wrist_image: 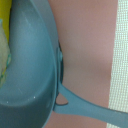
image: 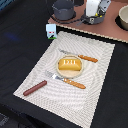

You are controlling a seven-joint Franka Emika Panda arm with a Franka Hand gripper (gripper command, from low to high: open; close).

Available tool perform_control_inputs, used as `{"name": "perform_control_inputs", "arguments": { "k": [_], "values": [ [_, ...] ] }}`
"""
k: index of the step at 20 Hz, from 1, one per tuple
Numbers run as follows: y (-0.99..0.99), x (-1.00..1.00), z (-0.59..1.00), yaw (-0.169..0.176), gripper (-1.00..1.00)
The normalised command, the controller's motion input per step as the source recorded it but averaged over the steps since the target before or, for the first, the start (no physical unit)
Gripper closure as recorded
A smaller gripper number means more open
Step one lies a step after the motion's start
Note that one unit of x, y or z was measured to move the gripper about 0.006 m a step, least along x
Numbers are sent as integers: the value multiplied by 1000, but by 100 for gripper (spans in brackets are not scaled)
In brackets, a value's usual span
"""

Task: Interact with the objects in diverse but meaningful ways.

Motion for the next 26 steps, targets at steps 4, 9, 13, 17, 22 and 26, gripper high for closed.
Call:
{"name": "perform_control_inputs", "arguments": {
  "k": [4, 9, 13, 17, 22, 26],
  "values": [
    [-713, -259, 371, -55, -100],
    [-647, -175, 697, -79, -100],
    [-687, -93, 556, -59, -100],
    [-959, -134, 10, 0, -100],
    [-977, -185, -35, 0, -100],
    [-960, -236, -165, 0, -100]
  ]
}}
